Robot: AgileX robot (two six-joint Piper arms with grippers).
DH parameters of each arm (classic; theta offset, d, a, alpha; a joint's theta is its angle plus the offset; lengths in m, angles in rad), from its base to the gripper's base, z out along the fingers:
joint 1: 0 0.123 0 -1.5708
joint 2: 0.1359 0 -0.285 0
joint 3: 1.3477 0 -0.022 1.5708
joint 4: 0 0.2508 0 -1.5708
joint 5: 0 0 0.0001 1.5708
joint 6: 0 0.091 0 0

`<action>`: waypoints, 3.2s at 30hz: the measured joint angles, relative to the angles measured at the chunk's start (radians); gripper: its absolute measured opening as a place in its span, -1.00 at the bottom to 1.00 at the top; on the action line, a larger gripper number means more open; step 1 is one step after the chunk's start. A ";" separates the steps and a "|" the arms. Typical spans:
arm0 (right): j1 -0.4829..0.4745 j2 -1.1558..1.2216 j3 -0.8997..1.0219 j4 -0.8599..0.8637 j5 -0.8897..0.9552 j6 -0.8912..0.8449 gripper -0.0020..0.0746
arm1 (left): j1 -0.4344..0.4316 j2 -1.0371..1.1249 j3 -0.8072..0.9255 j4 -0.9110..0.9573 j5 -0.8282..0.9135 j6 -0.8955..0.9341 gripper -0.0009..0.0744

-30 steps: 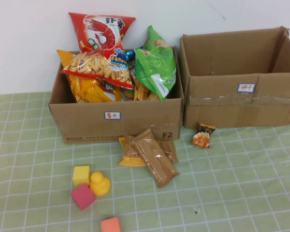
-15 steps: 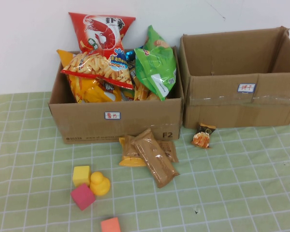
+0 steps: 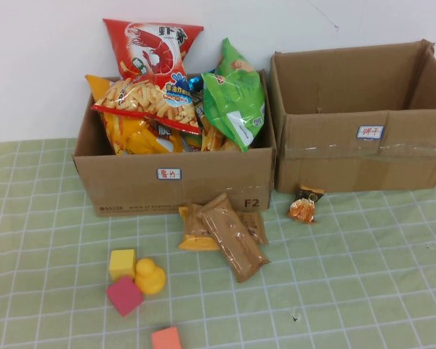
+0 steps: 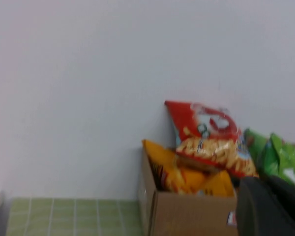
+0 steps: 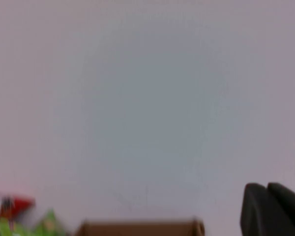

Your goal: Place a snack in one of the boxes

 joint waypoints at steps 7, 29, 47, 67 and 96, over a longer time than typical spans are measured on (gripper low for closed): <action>0.000 0.336 -0.091 -0.008 0.404 -0.046 -0.95 | 0.000 0.189 -0.235 -0.023 0.473 0.163 -0.98; 0.000 0.732 -0.091 0.355 0.566 -0.410 -0.95 | -0.049 0.971 -0.376 -0.685 0.630 0.707 -0.98; 0.000 0.754 0.007 0.453 0.442 -0.423 -0.95 | -0.569 1.515 -0.706 -0.193 0.321 0.301 -0.98; 0.000 0.754 0.009 0.497 0.413 -0.423 -0.95 | -0.574 1.881 -0.920 -0.151 0.133 -0.076 -0.22; 0.000 0.763 0.009 0.499 0.414 -0.424 -0.95 | -0.539 2.076 -1.150 0.282 0.303 -0.587 0.49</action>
